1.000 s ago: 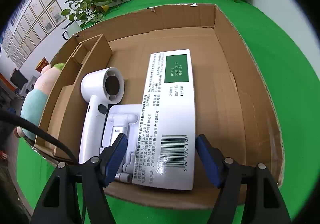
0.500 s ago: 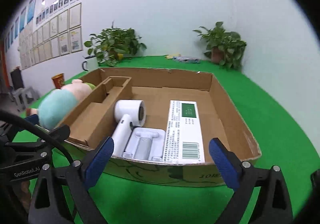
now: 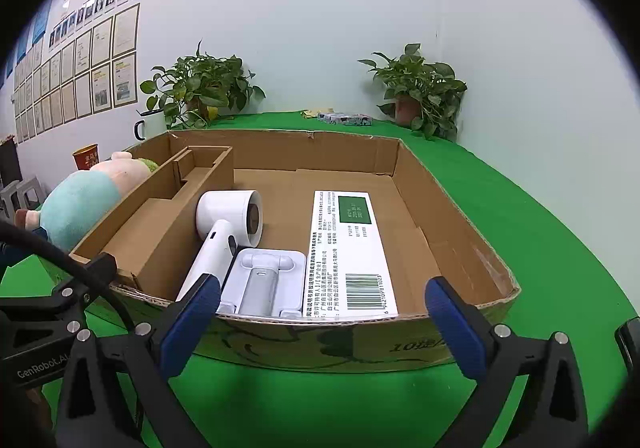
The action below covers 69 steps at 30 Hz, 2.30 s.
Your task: Organize objects
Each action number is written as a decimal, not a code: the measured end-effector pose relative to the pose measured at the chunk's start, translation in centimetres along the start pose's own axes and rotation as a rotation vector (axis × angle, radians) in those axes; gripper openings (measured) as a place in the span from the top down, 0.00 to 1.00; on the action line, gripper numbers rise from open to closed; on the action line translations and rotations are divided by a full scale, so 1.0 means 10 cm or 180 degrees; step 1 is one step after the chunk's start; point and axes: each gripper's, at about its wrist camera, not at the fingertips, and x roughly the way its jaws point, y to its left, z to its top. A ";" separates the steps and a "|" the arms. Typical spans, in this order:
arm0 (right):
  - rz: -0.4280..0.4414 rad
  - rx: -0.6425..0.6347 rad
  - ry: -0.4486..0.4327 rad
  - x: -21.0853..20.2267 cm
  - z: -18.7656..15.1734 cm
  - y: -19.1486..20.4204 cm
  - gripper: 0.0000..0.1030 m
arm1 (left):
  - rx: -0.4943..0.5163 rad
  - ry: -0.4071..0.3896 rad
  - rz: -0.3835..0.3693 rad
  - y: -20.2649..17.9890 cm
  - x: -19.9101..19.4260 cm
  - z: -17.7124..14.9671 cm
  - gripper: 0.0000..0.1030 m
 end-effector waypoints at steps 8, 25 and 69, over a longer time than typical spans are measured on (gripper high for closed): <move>0.0012 0.0002 0.0000 0.00 0.00 -0.01 0.01 | -0.0002 -0.0001 -0.0003 0.00 0.00 0.00 0.00; 0.0014 0.0000 0.0001 -0.01 0.00 -0.02 0.01 | 0.0004 0.0001 0.0001 0.00 0.02 0.01 0.00; 0.0009 -0.0008 0.0004 -0.01 -0.01 -0.02 0.01 | 0.0008 0.0008 -0.0023 -0.02 0.06 0.00 0.00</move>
